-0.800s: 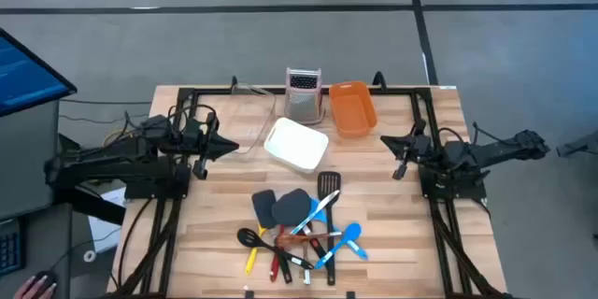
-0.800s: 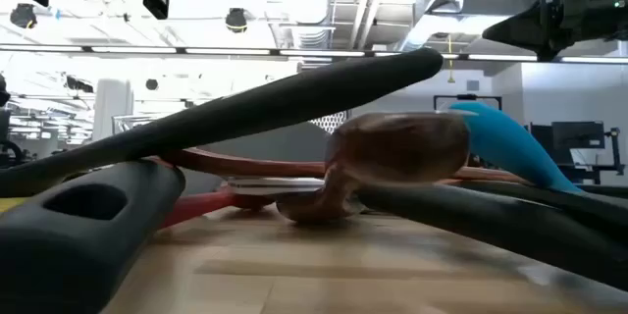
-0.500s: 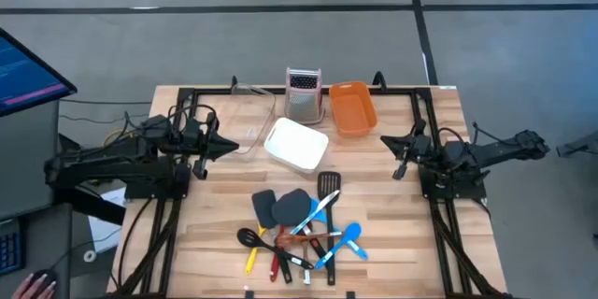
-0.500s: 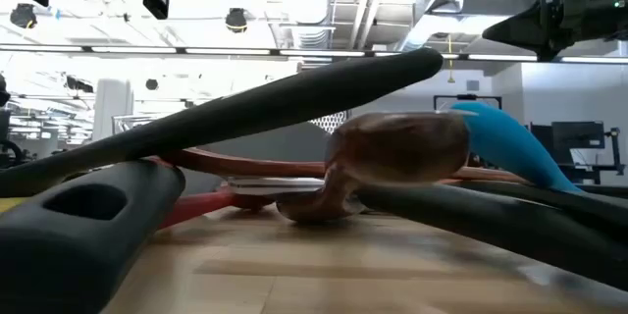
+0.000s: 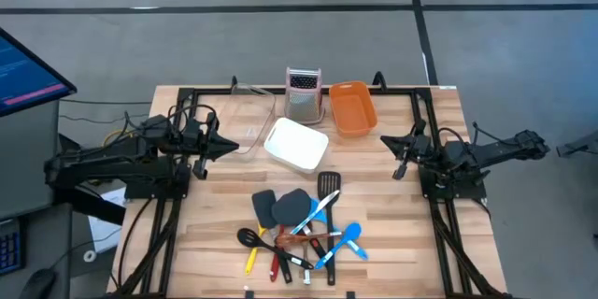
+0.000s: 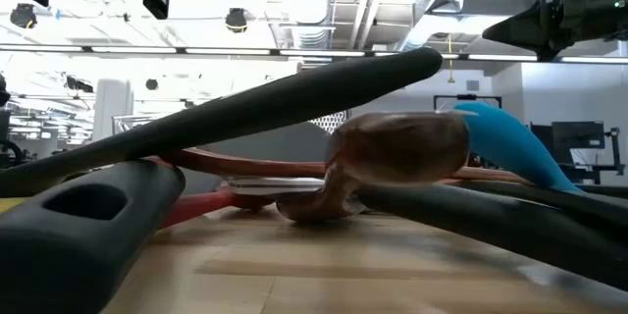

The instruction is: Pick & Place Kitchen Items

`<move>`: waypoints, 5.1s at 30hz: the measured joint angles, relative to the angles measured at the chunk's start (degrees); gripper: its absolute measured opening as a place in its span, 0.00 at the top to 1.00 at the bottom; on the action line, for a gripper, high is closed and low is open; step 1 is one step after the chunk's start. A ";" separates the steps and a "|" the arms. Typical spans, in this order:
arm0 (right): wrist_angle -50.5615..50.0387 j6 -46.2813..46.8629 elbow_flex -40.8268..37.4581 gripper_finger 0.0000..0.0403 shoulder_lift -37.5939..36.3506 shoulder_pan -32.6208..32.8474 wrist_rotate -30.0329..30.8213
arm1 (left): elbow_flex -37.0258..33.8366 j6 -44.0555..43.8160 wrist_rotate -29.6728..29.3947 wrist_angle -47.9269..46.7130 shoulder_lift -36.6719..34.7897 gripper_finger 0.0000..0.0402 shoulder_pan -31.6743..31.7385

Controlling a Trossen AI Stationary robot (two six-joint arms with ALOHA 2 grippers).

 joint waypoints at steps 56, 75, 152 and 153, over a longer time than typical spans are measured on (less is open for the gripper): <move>0.00 0.01 0.00 1.00 0.00 0.01 -0.01 | 0.00 0.25 -0.87 0.51 -0.01 0.98 -0.02; 0.04 11.35 0.00 1.00 -0.01 0.12 -0.29 | -0.01 -5.96 -0.84 3.29 0.00 0.98 -0.01; -12.71 13.69 33.86 1.00 28.36 -1.51 -5.13 | 31.87 0.91 -13.02 -13.54 24.54 1.00 -17.83; -12.80 14.14 34.16 1.00 29.30 -1.50 -5.15 | 32.22 0.93 -14.48 -14.12 24.77 1.00 -19.58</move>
